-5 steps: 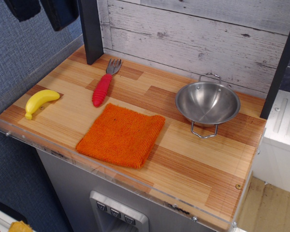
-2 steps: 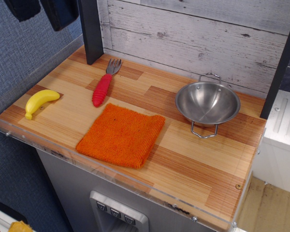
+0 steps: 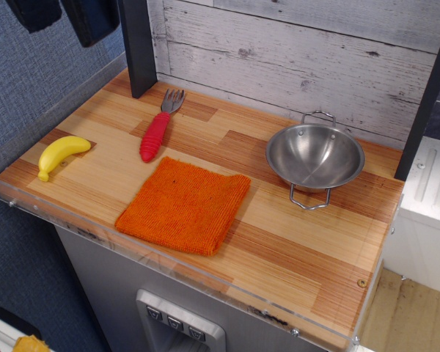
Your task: Remove the black cutter from the table.
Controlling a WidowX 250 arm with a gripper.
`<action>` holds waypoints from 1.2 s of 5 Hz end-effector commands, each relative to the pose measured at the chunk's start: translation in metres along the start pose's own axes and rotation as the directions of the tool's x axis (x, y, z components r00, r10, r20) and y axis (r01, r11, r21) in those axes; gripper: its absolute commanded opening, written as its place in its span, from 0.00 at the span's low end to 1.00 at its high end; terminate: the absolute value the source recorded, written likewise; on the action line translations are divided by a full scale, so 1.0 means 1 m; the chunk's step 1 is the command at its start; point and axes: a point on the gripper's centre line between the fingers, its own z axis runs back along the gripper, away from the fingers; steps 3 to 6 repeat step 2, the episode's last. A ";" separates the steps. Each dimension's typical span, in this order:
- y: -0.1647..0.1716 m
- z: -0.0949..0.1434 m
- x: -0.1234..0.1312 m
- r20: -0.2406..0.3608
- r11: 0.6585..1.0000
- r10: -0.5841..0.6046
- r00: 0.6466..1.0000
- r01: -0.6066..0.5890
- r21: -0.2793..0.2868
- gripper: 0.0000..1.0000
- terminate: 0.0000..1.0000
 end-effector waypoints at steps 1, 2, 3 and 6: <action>-0.003 0.007 0.002 0.024 1.000 -0.007 1.000 0.007 0.017 1.00 0.00; -0.003 0.007 0.002 0.024 1.000 -0.007 1.000 0.007 0.017 1.00 1.00; -0.003 0.007 0.002 0.024 1.000 -0.007 1.000 0.007 0.017 1.00 1.00; -0.003 0.007 0.002 0.024 1.000 -0.007 1.000 0.007 0.017 1.00 1.00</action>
